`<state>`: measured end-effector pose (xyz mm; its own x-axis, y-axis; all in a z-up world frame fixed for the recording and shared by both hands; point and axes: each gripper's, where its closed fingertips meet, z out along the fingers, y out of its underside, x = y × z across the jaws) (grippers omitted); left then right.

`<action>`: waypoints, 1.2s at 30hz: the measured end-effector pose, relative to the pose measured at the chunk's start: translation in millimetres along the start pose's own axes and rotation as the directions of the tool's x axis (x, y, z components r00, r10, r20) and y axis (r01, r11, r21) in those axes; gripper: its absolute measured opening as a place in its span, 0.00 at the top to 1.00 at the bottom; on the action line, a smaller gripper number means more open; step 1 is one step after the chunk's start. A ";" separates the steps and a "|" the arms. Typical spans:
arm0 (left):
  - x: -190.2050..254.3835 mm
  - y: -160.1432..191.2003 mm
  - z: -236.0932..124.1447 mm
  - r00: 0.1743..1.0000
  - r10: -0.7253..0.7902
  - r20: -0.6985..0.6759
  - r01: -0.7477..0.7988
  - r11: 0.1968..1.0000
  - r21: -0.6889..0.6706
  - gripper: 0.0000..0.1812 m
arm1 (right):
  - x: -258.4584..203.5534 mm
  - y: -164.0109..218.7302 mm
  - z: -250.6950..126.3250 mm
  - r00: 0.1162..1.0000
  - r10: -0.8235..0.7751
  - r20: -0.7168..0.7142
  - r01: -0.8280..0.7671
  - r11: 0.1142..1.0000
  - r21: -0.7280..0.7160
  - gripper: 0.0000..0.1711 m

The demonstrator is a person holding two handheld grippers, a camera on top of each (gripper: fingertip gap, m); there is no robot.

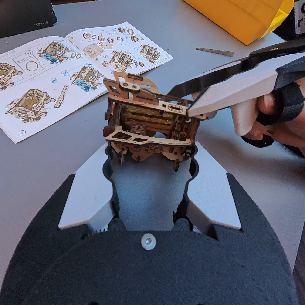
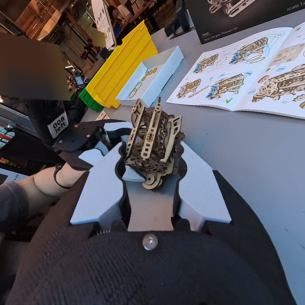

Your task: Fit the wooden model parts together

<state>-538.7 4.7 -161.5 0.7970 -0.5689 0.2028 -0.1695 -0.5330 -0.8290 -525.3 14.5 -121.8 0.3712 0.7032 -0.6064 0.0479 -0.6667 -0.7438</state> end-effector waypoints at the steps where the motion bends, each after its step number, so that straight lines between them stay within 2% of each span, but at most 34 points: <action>1: 0.9 -0.2 -0.6 1.000 -0.004 -0.010 0.004 1.000 0.002 0.48 | 1.0 0.1 0.3 1.000 -0.010 -0.001 0.010 1.000 -0.008 0.65; 6: 3.1 -9.3 -14.2 0.996 -0.047 -0.079 0.052 0.997 0.063 0.47 | 0.8 -1.8 -1.7 0.999 -0.019 0.028 0.021 0.999 -0.046 0.68; 10: 1.3 -28.2 -28.8 0.974 -0.111 -0.196 0.134 0.985 0.110 0.49 | 1.2 -3.0 -2.6 0.997 -0.069 0.023 0.070 0.995 -0.071 0.68; 13: -10.0 -43.1 -34.5 0.963 -0.044 -0.266 0.078 0.990 0.118 0.47 | 0.0 -2.9 -1.0 0.996 -0.090 0.018 0.091 0.992 -0.092 0.68; 16: -16.1 -45.3 -31.2 0.911 -0.020 -0.412 0.055 0.996 0.073 0.45 | -0.1 -3.4 -0.8 0.994 -0.110 0.007 0.110 0.987 -0.118 0.67; 20: -10.6 -39.1 -26.8 0.824 -0.098 -0.559 0.107 0.994 -0.017 0.48 | -4.9 -12.8 -4.4 0.985 -0.172 -0.027 0.168 0.979 -0.115 0.65; 27: 4.5 -31.4 -25.4 0.845 0.021 -0.535 -0.023 1.000 0.003 0.48 | 8.2 -16.3 1.0 0.946 -0.285 -0.157 0.252 0.947 -0.197 0.61; 31: 9.1 -30.9 -25.9 0.846 -0.022 -0.533 0.017 1.000 -0.015 0.48 | 6.7 -16.3 6.5 0.953 -0.267 -0.141 0.226 0.940 -0.254 0.60; 36: 25.3 -23.2 -29.5 0.836 -0.084 -0.541 0.064 0.996 -0.057 0.51 | 8.4 -7.7 7.2 0.919 -0.364 -0.154 0.282 0.877 -0.390 0.60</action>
<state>-531.8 -15.9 -121.7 0.3672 -0.7699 0.5219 -0.1513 -0.6030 -0.7832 -529.2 27.4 -123.2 0.4664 0.8504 -0.2434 0.5086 -0.4829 -0.7128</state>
